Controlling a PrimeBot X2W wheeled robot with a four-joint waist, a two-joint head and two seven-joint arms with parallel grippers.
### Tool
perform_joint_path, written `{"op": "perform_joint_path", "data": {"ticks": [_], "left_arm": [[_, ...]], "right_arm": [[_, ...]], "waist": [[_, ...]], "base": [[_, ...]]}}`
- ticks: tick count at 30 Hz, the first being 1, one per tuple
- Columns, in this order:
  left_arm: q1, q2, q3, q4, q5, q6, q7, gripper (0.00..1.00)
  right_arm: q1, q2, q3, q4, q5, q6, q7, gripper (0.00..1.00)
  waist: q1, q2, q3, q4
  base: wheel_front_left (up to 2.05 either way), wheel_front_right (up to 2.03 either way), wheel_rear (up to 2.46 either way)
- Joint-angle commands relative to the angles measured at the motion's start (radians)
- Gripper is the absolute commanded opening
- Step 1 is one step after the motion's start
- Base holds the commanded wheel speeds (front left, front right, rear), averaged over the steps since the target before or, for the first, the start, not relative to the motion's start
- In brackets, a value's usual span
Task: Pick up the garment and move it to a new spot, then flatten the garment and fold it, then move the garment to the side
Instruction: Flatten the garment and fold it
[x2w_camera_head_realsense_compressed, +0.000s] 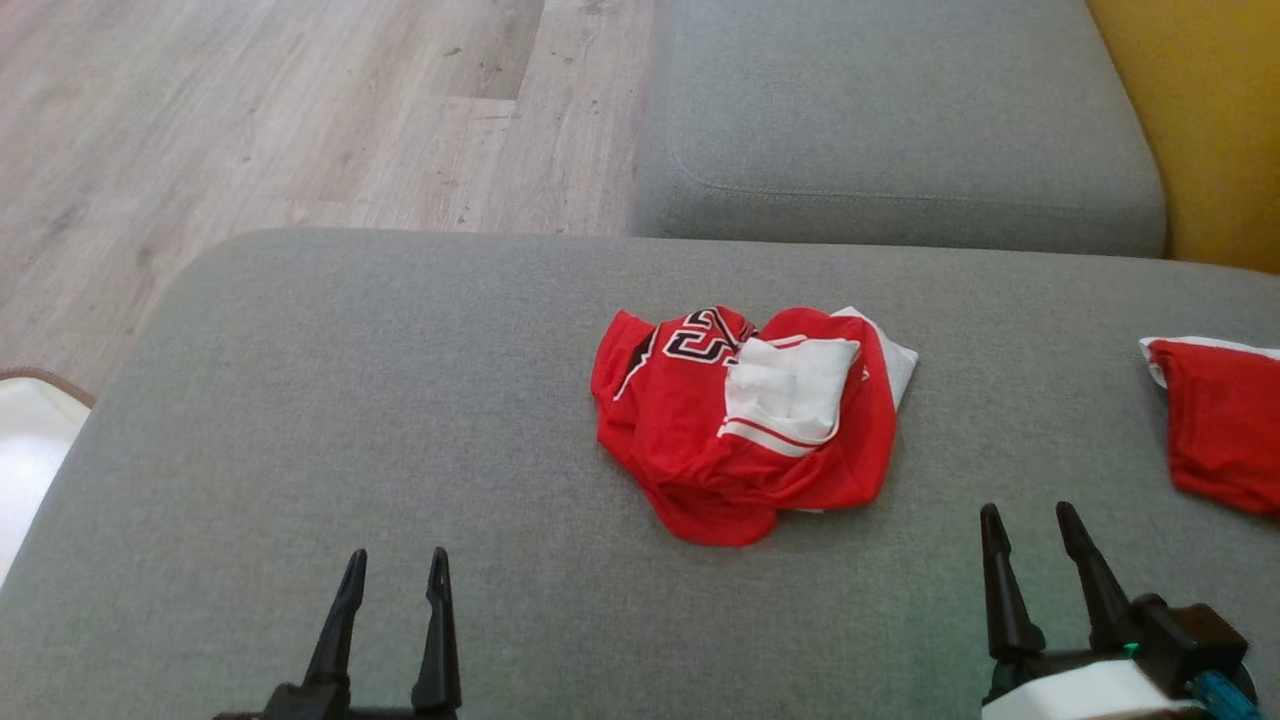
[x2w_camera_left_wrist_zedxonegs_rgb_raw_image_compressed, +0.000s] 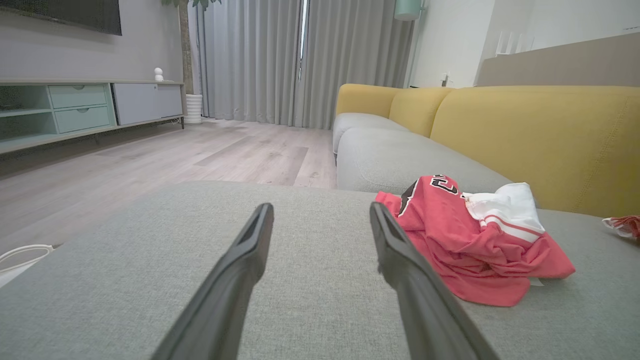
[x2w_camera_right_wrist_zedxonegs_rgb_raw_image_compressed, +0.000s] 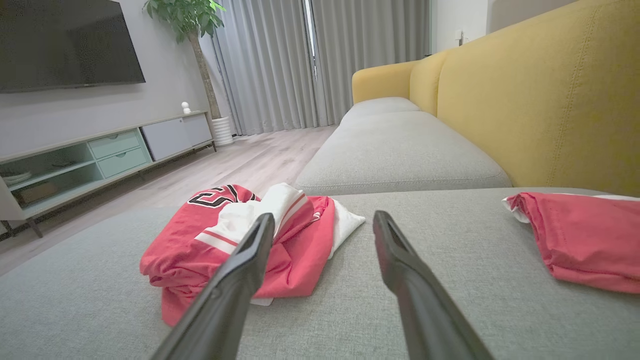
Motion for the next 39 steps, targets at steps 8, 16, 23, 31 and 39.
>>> {"op": "perform_joint_path", "data": {"ticks": [8,16,23,31,39], "left_arm": [[-0.04,-0.016,0.056,-0.03,0.023,-0.011,-0.01,1.0],[-0.034,-0.018,0.06,-0.02,0.03,-0.017,-0.01,1.0],[-0.035,-0.019,0.057,-0.014,0.034,-0.024,-0.01,1.0],[-0.102,-0.019,0.007,0.006,0.04,-0.042,-0.01,1.0],[-0.377,-0.019,-0.156,0.145,0.046,-0.089,0.011,1.0]], "right_arm": [[-0.035,-0.006,0.03,-0.029,-0.009,-0.001,-0.011,1.0],[-0.033,-0.006,0.032,-0.03,-0.007,-0.001,-0.011,1.0],[-0.034,-0.006,0.039,-0.029,-0.006,-0.001,-0.011,1.0],[-0.043,-0.006,0.053,-0.039,-0.025,-0.001,-0.011,1.0],[-0.082,-0.006,0.074,-0.062,-0.056,-0.001,-0.011,1.0]], "waist": [[0.0,0.0,0.0,-0.016],[0.0,0.0,-0.006,-0.022],[0.0,0.0,-0.005,-0.027],[0.0,0.0,0.033,-0.061],[0.0,0.0,0.148,-0.136]], "base": [[0.0,0.0,0.0],[0.0,0.0,0.0],[0.0,0.0,0.0],[0.0,0.0,0.0],[0.0,0.0,0.0]]}}
